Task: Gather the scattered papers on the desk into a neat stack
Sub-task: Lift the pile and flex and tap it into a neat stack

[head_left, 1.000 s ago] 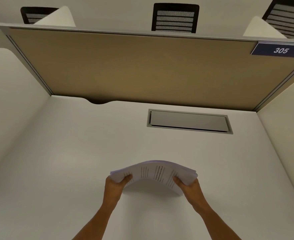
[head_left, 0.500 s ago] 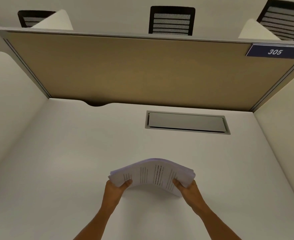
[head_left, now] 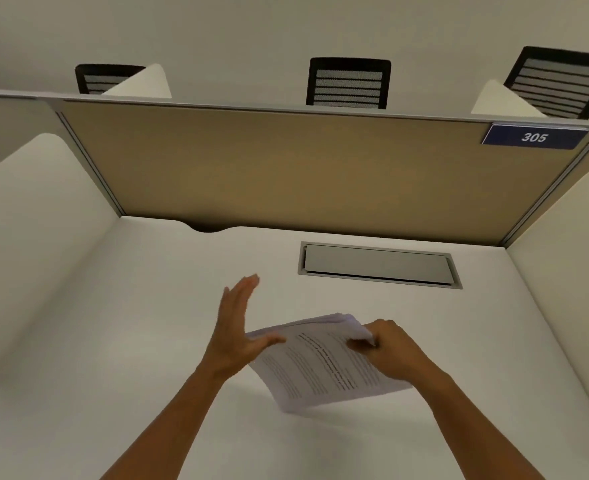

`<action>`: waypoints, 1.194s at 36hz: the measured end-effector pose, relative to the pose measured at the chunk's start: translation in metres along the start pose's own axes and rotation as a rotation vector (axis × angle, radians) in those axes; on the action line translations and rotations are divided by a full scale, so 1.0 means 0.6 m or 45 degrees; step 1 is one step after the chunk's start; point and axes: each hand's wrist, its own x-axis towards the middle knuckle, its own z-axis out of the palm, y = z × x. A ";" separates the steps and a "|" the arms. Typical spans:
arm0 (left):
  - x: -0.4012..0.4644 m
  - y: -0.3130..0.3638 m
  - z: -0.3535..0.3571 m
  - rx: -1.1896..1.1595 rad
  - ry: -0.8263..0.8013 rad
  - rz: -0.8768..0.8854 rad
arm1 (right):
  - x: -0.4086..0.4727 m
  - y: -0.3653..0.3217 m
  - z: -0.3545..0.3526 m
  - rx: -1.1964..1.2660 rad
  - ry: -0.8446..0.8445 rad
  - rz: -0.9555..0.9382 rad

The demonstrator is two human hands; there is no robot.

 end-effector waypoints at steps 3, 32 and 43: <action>0.018 0.044 0.019 0.031 -0.375 0.035 | -0.005 -0.045 -0.032 -0.253 -0.023 -0.059; -0.060 0.051 0.075 -0.772 0.064 -0.697 | -0.055 0.032 -0.034 0.871 -0.027 -0.089; -0.050 0.035 0.069 -0.884 -0.035 -0.588 | -0.033 0.046 0.055 0.994 0.147 -0.056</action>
